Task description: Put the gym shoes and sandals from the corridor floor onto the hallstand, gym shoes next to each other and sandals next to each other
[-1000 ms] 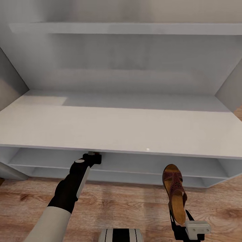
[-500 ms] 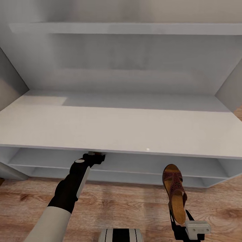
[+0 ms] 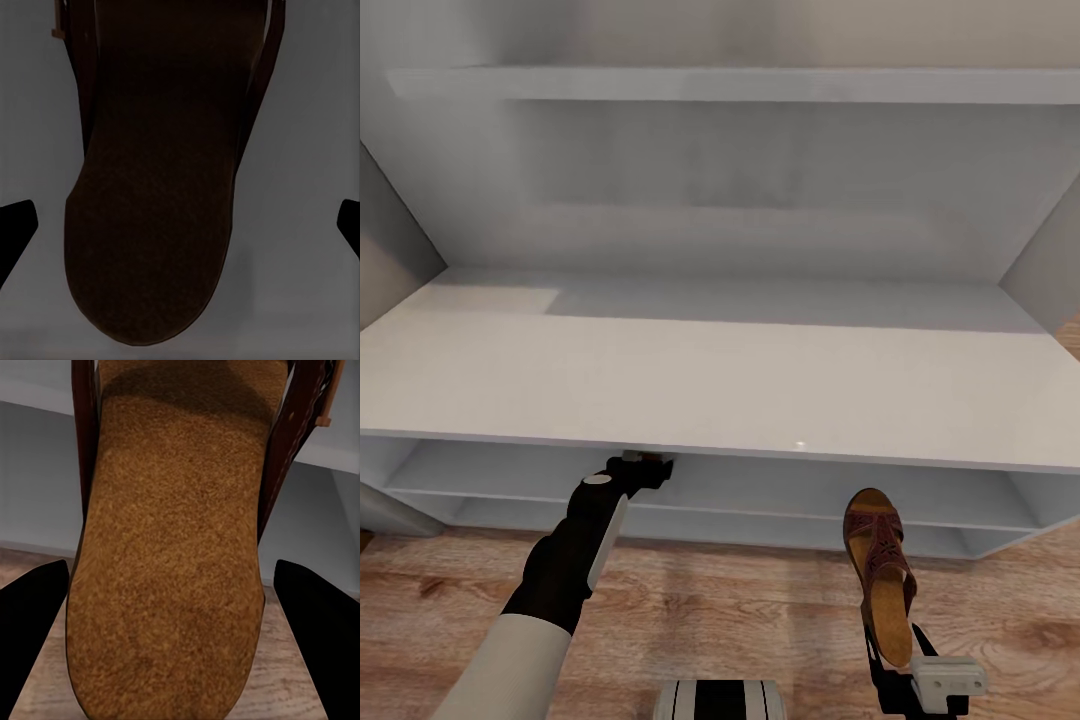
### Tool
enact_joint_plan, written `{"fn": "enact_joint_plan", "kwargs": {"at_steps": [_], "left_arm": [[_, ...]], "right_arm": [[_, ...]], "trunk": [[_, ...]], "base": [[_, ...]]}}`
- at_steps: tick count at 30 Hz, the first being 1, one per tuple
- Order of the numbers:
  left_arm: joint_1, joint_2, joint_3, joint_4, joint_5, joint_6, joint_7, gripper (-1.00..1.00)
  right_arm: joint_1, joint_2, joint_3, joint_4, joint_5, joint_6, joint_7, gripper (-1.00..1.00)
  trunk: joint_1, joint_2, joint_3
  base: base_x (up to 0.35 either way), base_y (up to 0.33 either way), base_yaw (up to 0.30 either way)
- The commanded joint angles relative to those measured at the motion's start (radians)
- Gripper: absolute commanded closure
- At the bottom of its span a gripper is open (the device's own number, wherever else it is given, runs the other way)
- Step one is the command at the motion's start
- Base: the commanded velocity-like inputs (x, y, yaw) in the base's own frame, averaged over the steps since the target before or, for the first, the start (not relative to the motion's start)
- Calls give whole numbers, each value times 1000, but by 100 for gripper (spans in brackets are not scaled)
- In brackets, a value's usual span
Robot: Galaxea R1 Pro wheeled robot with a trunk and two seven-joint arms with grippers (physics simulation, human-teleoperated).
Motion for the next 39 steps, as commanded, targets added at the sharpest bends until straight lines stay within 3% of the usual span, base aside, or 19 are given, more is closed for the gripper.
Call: {"fn": "enact_joint_plan", "kwargs": {"at_steps": [1,29,39], "left_arm": [[0,0,0,0,0,0,0,-100],[1,0,-1,1,-1,-2,0,-100],[0,0,-1,5,-1,-3,0,-100]], "right_arm": [[0,0,0,0,-1,0,2,100],[0,0,0,0,-1,0,2,100],[0,0,0,0,-1,0,2,100]], "trunk": [[0,0,0],[0,0,0],[0,0,0]], "base": [[0,0,0],[-1,0,0],[-162,0,0]]}}
